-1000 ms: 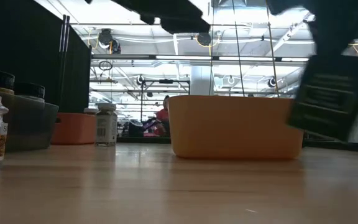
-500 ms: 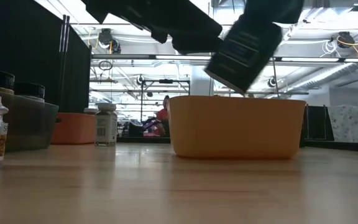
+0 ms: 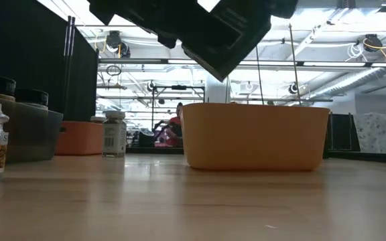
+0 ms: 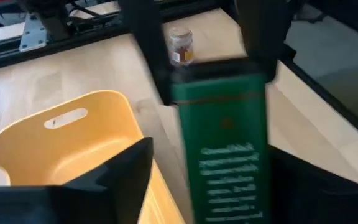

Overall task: Sort spices by type
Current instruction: Put the bottom black seasoning can into the black bin

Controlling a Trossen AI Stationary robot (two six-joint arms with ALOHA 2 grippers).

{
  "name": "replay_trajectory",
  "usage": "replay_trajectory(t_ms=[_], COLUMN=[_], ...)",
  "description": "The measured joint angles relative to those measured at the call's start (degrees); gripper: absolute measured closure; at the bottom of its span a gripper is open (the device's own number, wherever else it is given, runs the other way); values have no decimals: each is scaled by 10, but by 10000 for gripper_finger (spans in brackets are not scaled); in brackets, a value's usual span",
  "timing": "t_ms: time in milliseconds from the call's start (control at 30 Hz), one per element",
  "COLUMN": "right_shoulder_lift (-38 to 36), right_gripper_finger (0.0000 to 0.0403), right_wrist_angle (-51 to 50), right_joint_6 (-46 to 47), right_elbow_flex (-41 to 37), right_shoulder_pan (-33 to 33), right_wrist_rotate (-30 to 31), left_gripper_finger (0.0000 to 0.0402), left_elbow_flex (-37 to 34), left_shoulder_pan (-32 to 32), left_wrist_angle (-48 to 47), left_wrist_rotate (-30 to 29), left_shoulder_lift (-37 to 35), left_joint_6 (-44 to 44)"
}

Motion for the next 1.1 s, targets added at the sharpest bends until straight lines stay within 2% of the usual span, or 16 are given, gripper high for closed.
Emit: replay_trajectory(t_ms=[67, 200, 433, 533, 600, 733, 867, 1033, 1100], right_shoulder_lift=[0, 0, -11, -39, -63, -118, -163, -185, -182], right_gripper_finger=[303, 294, 233, 206, 191, 169, 154, 143, 142], right_wrist_angle=[1, 5, 11, 9, -1, 12, 117, 380, 470], right_joint_6=[-16, -55, -104, -128, -144, -165, -185, -290, -337], right_elbow_flex=[0, 0, 0, 0, 0, -33, -115, -244, -283], right_shoulder_pan=[0, 2, 3, 12, 26, 62, 90, 103, 103], right_wrist_rotate=[13, 39, 70, 140, 207, 298, 319, 310, 310], left_gripper_finger=[186, 292, 293, 293, 293, 293, 293, 293, 293], left_elbow_flex=[0, 0, 0, 0, 0, -25, -77, -135, -139], left_shoulder_pan=[-7, -15, -18, -23, -27, -37, -45, -46, -47], left_wrist_angle=[-1, 1, -3, -3, 12, 104, 223, 386, 413], left_wrist_rotate=[-2, -28, -53, -49, -48, -66, -77, -85, -86], left_shoulder_lift=[0, 0, 0, 0, 0, -10, -46, -84, -92], left_joint_6=[15, 25, 32, 37, 37, 37, 37, 69, 78])
